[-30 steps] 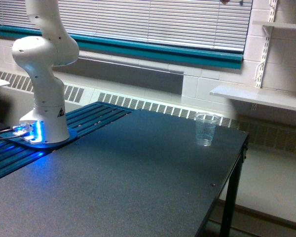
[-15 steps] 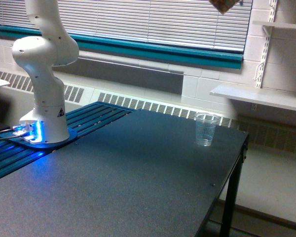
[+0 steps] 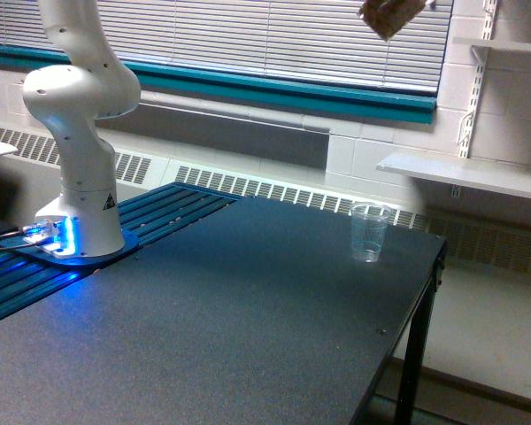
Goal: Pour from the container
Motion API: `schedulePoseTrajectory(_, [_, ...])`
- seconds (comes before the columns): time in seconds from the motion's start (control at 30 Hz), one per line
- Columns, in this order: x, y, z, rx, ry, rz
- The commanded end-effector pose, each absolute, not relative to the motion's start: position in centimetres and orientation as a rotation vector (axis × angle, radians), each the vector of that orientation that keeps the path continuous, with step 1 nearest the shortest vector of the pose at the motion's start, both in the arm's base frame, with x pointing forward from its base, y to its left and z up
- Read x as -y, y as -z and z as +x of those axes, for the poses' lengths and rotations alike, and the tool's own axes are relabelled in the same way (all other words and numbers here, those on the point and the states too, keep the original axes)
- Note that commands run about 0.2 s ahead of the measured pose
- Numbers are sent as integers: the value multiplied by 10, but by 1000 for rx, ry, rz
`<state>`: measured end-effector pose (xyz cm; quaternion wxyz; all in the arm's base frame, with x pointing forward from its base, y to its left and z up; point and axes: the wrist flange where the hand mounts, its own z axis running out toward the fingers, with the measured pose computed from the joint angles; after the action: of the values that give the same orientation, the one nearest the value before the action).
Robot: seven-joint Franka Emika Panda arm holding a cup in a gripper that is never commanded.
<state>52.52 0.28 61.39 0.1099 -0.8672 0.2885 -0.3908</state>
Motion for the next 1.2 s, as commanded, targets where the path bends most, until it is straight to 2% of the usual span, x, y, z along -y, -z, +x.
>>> schedulePoseTrajectory(0.03, [-36,-602,509,-676,1168,-2599])
schedulePoseTrajectory(1.2, [-132,-481,476,-241,995,-2753])
